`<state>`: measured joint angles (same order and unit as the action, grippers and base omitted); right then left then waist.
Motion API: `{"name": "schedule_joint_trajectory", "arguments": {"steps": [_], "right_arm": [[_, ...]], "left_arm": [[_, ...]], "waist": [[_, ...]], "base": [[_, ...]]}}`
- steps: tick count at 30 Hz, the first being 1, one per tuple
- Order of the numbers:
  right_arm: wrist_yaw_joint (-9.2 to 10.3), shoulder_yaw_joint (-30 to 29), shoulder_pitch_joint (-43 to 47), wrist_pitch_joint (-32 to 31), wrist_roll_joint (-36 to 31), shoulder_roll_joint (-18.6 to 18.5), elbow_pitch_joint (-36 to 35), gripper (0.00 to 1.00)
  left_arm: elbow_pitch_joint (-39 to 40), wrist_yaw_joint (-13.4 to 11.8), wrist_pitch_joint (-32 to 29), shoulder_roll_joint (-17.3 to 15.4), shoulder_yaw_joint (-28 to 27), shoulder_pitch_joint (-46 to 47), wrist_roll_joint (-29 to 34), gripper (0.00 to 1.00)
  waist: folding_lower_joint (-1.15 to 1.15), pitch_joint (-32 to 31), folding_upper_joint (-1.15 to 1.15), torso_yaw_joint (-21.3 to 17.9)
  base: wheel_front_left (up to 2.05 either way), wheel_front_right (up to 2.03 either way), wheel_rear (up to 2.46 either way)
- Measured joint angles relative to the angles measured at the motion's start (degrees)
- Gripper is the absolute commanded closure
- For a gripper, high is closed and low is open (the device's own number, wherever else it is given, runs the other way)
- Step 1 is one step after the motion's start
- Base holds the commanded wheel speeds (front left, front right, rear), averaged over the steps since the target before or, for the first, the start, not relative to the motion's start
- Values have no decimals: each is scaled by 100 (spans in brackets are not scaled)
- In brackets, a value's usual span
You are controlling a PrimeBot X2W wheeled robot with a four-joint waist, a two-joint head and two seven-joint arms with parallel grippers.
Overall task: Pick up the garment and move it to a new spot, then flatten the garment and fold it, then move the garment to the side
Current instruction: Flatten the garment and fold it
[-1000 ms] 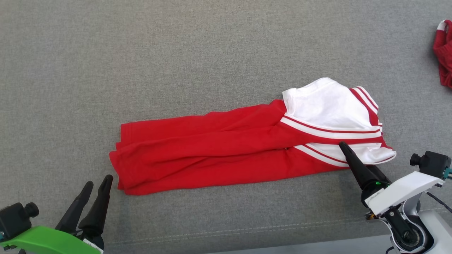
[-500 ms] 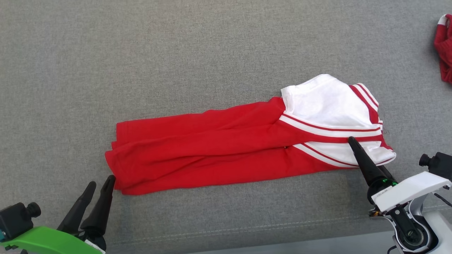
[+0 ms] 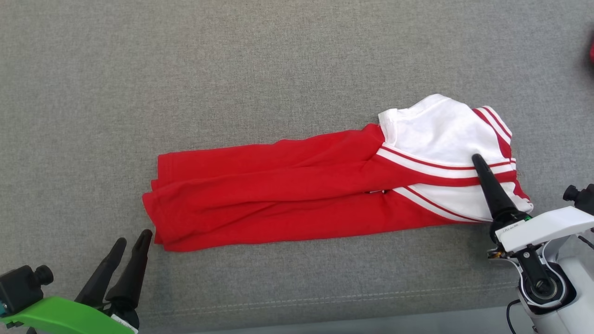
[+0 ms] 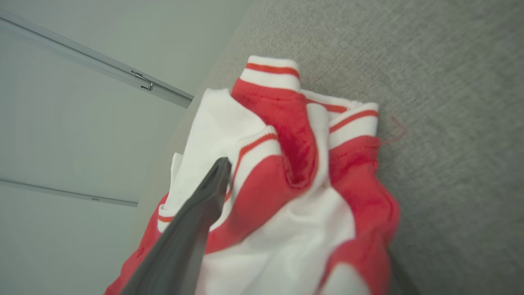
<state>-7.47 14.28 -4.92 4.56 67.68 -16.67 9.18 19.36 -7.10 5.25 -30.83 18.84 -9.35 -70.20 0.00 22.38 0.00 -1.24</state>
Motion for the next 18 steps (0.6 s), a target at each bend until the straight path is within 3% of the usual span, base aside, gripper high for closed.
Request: {"name": "schedule_joint_trajectory", "arguments": {"steps": [1, 9, 18], "right_arm": [[0, -36, -21, 31, 25, 10, 40, 100], [-1, -214, -75, 209, 172, -34, 162, 100], [-1, -613, -85, 479, 185, -412, 301, 100]], "left_arm": [[-1, -1, 0, 8, -4, 0, 5, 0], [-12, -3, 3, 102, -44, 0, 7, 0], [-38, -3, 34, 159, -90, -3, 7, 0]], "waist": [[0, 0, 0, 5], [0, -7, 0, 32], [0, -38, 0, -34]], "base": [[0, 0, 0], [0, 0, 0], [0, 0, 0]]}}
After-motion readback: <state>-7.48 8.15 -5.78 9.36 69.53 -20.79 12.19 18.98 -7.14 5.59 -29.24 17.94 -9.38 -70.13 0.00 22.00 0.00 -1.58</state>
